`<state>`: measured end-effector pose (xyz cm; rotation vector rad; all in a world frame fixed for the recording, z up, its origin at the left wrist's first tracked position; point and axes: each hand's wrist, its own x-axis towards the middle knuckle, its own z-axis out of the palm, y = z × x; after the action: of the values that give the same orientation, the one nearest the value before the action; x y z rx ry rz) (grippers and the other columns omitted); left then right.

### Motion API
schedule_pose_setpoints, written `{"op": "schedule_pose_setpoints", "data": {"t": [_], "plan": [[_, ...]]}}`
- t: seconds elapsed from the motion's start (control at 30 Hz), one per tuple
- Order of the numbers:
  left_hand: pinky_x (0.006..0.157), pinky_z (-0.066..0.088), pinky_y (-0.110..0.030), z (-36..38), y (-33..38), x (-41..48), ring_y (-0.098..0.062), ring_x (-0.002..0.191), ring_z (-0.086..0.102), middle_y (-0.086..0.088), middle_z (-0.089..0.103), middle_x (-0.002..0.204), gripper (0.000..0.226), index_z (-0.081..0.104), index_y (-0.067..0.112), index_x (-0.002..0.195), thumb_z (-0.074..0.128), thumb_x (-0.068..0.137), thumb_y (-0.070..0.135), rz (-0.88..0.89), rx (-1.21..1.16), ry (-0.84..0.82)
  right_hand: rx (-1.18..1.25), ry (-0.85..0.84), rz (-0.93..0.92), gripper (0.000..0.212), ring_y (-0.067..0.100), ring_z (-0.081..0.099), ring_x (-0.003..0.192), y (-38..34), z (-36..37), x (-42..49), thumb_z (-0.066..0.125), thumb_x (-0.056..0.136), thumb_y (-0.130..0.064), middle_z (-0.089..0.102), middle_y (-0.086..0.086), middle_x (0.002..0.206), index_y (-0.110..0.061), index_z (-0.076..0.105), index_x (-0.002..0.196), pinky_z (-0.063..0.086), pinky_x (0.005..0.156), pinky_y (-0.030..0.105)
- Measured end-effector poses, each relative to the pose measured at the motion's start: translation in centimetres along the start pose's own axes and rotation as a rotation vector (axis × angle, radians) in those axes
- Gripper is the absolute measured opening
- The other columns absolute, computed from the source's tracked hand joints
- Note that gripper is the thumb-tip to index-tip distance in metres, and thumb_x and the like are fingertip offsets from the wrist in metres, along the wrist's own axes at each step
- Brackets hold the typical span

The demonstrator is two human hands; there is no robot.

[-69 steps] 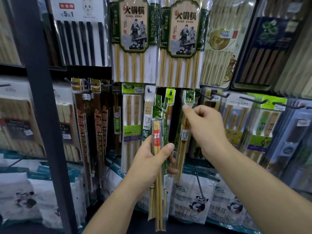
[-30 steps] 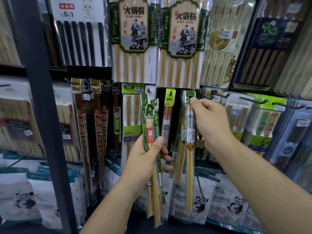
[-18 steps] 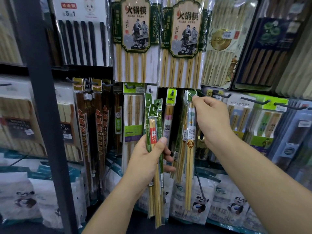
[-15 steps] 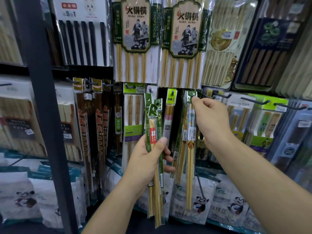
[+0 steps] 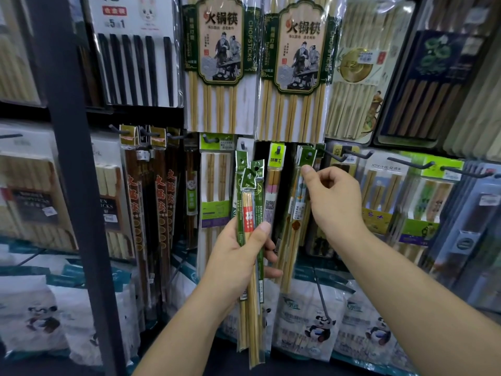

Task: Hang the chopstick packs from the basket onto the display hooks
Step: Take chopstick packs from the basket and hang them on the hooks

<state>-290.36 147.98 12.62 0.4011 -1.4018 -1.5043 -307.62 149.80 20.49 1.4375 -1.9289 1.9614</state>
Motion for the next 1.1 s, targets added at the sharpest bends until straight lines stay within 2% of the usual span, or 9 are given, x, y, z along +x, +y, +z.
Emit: {"op": "schedule_pose_setpoints", "data": {"t": [0.2,0.27,0.37,0.47,0.6,0.77,0.97,1.03,1.1], "plan": [[0.057,0.061,-0.038,-0.1,0.0,-0.1,-0.017,0.068,0.067,-0.001,0.067,0.078,0.009,0.068,0.034,0.083,0.07,0.085,0.043,0.005,0.007,-0.009,0.018,-0.018,0.06,0.042,0.016,0.056,0.064,0.3,0.5,0.8,0.062,0.097,-0.049,0.052,-0.005,0.062,-0.015,0.058,0.073,0.043,0.063,0.032],[0.057,0.061,-0.038,-0.1,0.0,-0.1,-0.017,0.069,0.067,-0.002,0.067,0.078,0.01,0.068,0.033,0.084,0.07,0.085,0.043,0.004,0.007,-0.007,0.032,-0.024,0.08,0.042,0.026,0.066,0.075,0.3,0.5,0.9,0.062,0.097,-0.05,0.054,-0.002,0.066,-0.015,0.056,0.074,0.053,0.07,0.04],[0.057,0.061,-0.038,-0.1,0.0,0.0,-0.017,0.068,0.067,-0.002,0.066,0.077,0.009,0.069,0.033,0.084,0.071,0.085,0.042,0.001,0.002,-0.001,0.051,-0.002,0.089,0.04,0.033,0.069,0.08,0.0,0.5,0.4,0.063,0.096,-0.048,0.054,0.003,0.069,-0.017,0.05,0.074,0.057,0.077,0.044],[0.057,0.061,-0.037,0.1,0.0,0.0,-0.017,0.067,0.067,-0.001,0.066,0.076,0.006,0.069,0.034,0.084,0.071,0.087,0.039,0.005,-0.005,-0.005,0.057,-0.011,0.046,0.037,0.02,0.064,0.07,-0.3,0.3,-0.8,0.064,0.096,-0.045,0.055,-0.001,0.066,-0.018,0.054,0.074,0.051,0.067,0.035],[0.058,0.061,-0.038,0.2,-0.3,0.1,-0.017,0.068,0.068,0.0,0.067,0.076,0.003,0.07,0.029,0.092,0.07,0.095,0.028,0.007,-0.002,-0.028,0.17,-0.21,-0.004,0.021,0.002,0.058,0.063,-1.5,0.2,-2.8,0.066,0.096,-0.04,0.069,-0.002,0.075,-0.024,0.069,0.083,0.049,0.058,0.018],[0.061,0.062,-0.04,0.4,-0.5,0.0,-0.02,0.069,0.07,-0.001,0.069,0.076,0.02,0.065,0.019,0.098,0.072,0.088,0.035,-0.011,-0.006,-0.109,0.242,-0.346,0.018,0.015,0.002,0.056,0.059,-2.7,0.1,-3.4,0.069,0.095,-0.03,0.065,-0.009,0.067,-0.019,0.076,0.088,0.044,0.052,0.014],[0.073,0.064,-0.048,0.0,-0.9,0.4,-0.034,0.086,0.076,-0.013,0.071,0.093,0.017,0.068,0.025,0.089,0.075,0.087,0.04,-0.058,-0.099,0.019,0.288,-0.199,0.055,0.019,0.007,0.054,0.055,-2.9,-0.8,-2.3,0.064,0.099,-0.021,0.06,0.0,0.068,-0.021,0.071,0.08,0.045,0.049,0.016],[0.081,0.061,-0.044,-0.3,-0.9,0.5,-0.026,0.093,0.075,-0.005,0.073,0.093,0.021,0.068,0.028,0.086,0.073,0.088,0.048,-0.031,0.042,0.068,0.31,-0.14,0.093,0.023,0.008,0.052,0.055,-3.0,-1.1,-1.6,0.063,0.099,-0.022,0.059,-0.001,0.068,-0.024,0.07,0.077,0.043,0.048,0.017],[0.077,0.061,-0.034,-0.5,-0.9,0.5,-0.015,0.084,0.073,0.001,0.073,0.085,0.023,0.068,0.025,0.089,0.068,0.089,0.047,-0.022,0.09,0.082,0.318,-0.1,0.108,0.024,0.009,0.05,0.056,-3.1,-1.2,-1.0,0.063,0.099,-0.022,0.057,-0.003,0.067,-0.023,0.07,0.076,0.041,0.047,0.016]]}}
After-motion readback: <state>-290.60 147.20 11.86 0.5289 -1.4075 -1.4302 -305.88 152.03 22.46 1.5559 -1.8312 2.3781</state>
